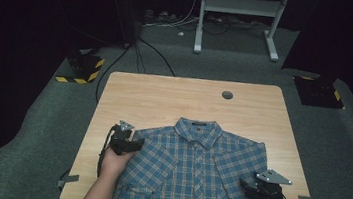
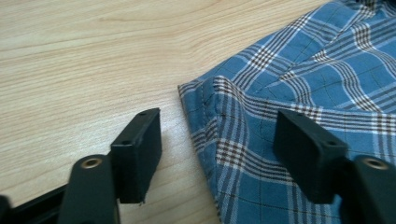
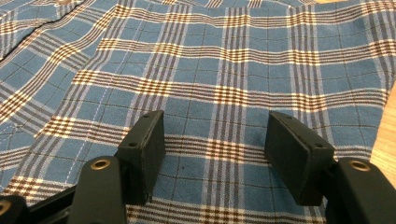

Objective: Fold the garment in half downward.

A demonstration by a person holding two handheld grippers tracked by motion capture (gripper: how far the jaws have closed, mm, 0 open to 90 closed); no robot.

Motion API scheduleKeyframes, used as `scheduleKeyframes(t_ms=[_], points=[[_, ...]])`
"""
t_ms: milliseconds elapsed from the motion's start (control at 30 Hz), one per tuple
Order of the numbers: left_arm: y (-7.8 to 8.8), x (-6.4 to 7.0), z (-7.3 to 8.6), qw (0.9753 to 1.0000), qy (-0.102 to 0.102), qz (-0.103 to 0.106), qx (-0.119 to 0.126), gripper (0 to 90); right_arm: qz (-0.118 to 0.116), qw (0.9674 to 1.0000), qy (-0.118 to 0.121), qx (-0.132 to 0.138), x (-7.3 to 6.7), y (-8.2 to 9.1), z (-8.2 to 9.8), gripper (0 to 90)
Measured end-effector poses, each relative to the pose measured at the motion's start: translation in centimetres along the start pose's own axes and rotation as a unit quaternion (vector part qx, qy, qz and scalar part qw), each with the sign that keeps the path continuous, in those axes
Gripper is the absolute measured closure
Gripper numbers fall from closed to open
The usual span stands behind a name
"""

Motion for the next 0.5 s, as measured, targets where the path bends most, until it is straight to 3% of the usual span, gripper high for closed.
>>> scheduleKeyframes(t_ms=[167,233,333,433,500], points=[[0.3,0.6,0.0,1.0000,-0.001,0.004,-0.002,54.9,0.004,1.0000,0.000,0.000,0.0,0.0,0.0,36.3],[0.3,0.7,0.0,1.0000,0.000,0.004,-0.001,57.0,0.005,1.0000,0.001,0.001,0.0,0.1,0.0,36.0],[0.3,0.7,-0.1,1.0000,0.004,0.006,-0.005,62.0,0.012,0.9996,0.012,0.023,0.0,0.6,-0.2,37.4],[0.3,0.8,-0.1,0.9999,0.010,0.010,-0.001,68.3,0.015,0.9992,-0.003,0.037,0.5,1.2,-0.4,38.2],[0.2,0.9,-0.1,0.9998,0.010,0.014,0.004,70.6,0.013,0.9987,-0.027,0.042,1.5,1.4,-0.8,38.7]])
Point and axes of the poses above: each handheld gripper's, and its own axes: y roughly backward along the jaws, z roughly out of its underside, x roughly to its right, the point moved 8 cm from there along -y, roughly forward along the jaws, and after that the axes turned 2 degrees about -z, right-handed, at the moved point
